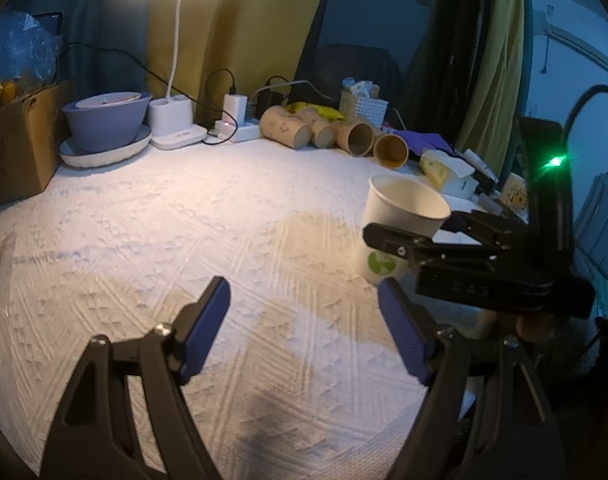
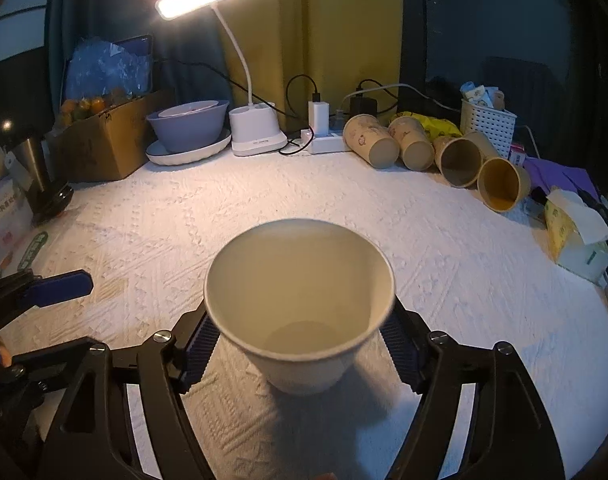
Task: Flip cup upright
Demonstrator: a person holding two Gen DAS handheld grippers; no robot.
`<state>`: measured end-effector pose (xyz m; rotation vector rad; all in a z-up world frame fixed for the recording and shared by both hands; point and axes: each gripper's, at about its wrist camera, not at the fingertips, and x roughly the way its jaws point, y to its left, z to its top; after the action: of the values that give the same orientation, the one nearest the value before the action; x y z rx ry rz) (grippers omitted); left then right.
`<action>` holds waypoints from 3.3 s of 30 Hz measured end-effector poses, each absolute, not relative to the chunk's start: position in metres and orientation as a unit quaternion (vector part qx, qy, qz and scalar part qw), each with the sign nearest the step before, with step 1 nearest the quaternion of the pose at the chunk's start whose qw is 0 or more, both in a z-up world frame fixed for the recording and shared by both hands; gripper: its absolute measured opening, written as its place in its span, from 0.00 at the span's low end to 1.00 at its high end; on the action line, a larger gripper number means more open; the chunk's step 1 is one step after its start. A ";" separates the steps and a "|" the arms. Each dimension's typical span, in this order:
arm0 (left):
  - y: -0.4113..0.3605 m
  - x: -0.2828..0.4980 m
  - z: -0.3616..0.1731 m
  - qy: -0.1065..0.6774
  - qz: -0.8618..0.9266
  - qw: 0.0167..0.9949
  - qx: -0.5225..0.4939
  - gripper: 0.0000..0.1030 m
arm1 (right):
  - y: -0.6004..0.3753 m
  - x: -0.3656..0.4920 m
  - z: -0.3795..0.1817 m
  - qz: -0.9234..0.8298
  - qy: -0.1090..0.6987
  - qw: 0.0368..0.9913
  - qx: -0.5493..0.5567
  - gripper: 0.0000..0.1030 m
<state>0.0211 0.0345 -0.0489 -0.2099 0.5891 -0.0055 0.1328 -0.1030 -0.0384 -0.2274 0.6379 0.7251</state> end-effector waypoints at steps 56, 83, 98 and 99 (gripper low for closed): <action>-0.026 -0.026 0.049 0.150 -0.011 0.988 -0.048 0.80 | -0.207 0.030 0.066 0.318 0.197 0.924 -0.075 0.75; -0.027 -0.045 0.066 0.100 0.015 0.994 -0.034 0.81 | -0.213 0.017 0.086 0.314 0.171 0.931 -0.076 0.75; -0.032 -0.043 0.063 0.105 0.012 0.994 -0.037 0.80 | -0.212 0.014 0.081 0.315 0.175 0.930 -0.074 0.75; -0.031 -0.043 0.064 0.104 0.013 0.994 -0.037 0.81 | -0.211 0.014 0.081 0.315 0.176 0.930 -0.074 0.75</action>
<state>-0.0431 -0.0313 0.0636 -0.0736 0.2087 0.0254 0.0144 -0.2113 0.0810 -0.1523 0.3597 0.6452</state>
